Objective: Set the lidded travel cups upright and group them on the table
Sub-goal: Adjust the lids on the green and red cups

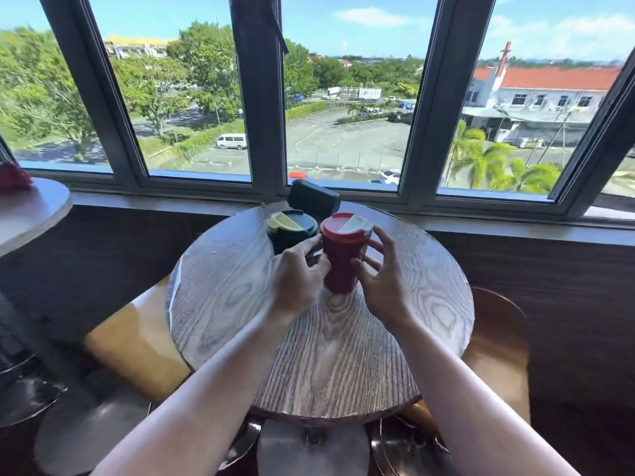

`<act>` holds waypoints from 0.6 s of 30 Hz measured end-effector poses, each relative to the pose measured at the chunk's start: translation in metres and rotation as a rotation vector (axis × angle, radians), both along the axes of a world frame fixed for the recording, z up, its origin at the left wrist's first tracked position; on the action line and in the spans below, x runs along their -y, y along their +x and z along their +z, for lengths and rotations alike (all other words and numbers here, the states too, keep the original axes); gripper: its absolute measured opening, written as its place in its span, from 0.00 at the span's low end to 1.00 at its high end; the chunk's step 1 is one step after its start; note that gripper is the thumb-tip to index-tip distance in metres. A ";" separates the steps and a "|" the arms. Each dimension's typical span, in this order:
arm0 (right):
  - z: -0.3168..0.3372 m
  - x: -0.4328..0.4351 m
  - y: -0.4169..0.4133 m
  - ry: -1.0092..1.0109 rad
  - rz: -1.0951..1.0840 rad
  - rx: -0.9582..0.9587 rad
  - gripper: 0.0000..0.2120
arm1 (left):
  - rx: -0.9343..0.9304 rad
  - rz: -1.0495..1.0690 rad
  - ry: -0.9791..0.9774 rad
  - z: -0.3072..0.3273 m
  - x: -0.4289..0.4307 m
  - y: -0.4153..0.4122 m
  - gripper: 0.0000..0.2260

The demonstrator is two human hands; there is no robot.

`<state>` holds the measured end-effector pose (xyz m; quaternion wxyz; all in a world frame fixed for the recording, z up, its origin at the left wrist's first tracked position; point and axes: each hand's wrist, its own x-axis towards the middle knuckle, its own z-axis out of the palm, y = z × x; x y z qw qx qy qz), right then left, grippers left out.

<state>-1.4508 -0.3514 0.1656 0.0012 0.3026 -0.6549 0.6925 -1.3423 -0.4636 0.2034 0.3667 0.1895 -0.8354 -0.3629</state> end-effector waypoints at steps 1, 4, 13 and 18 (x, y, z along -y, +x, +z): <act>-0.001 0.001 0.000 0.008 -0.011 -0.028 0.32 | 0.010 0.011 -0.011 0.001 0.001 0.002 0.18; -0.003 0.001 -0.002 0.014 -0.014 -0.074 0.31 | -0.009 0.036 -0.048 0.007 0.005 0.010 0.15; 0.007 0.000 -0.007 0.067 -0.043 -0.107 0.33 | -0.133 0.142 -0.152 0.029 0.042 0.024 0.12; 0.009 0.006 -0.007 0.108 -0.077 -0.162 0.28 | 0.114 0.112 -0.051 0.019 0.064 0.019 0.27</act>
